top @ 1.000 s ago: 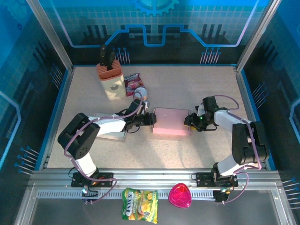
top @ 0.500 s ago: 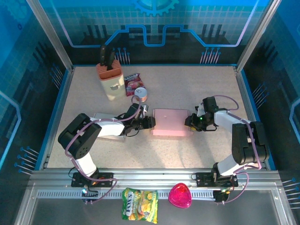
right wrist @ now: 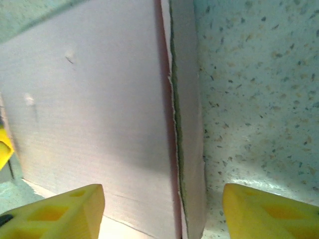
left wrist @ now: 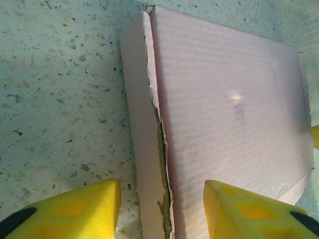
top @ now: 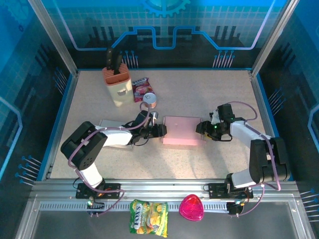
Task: Fold the paper box
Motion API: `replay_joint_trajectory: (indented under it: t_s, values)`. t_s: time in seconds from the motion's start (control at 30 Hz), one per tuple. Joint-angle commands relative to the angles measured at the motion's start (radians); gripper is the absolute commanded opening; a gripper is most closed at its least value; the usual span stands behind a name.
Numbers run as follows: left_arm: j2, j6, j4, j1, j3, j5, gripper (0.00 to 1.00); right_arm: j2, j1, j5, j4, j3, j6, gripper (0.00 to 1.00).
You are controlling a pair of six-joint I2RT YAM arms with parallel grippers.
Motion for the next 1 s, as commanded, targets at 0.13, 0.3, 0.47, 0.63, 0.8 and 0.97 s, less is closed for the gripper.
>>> replay_joint_trajectory:
  t_s: [0.13,0.3,0.47,0.63,0.8,0.97]
  values:
    - [0.022,-0.013,0.010,-0.005,0.023,0.043,0.40,0.065,-0.038,-0.069,0.011,0.048,-0.017,0.69]
    - [0.030,-0.027,0.046,-0.005,0.006,0.043,0.29,0.079,-0.044,-0.099,0.037,0.043,-0.017,0.74]
    - [0.033,-0.033,0.059,-0.005,-0.019,0.032,0.19,0.093,-0.050,-0.136,0.060,0.035,-0.024,0.78]
    - [0.042,-0.051,0.100,0.008,-0.072,0.014,0.11,0.097,-0.061,-0.191,0.094,0.018,-0.019,0.80]
    - [0.078,-0.081,0.170,0.038,-0.122,0.034,0.09,0.093,-0.059,-0.225,0.119,0.000,-0.016,0.81]
    - [0.081,-0.091,0.205,0.053,-0.161,0.028,0.08,0.096,-0.059,-0.237,0.146,-0.021,-0.011,0.81]
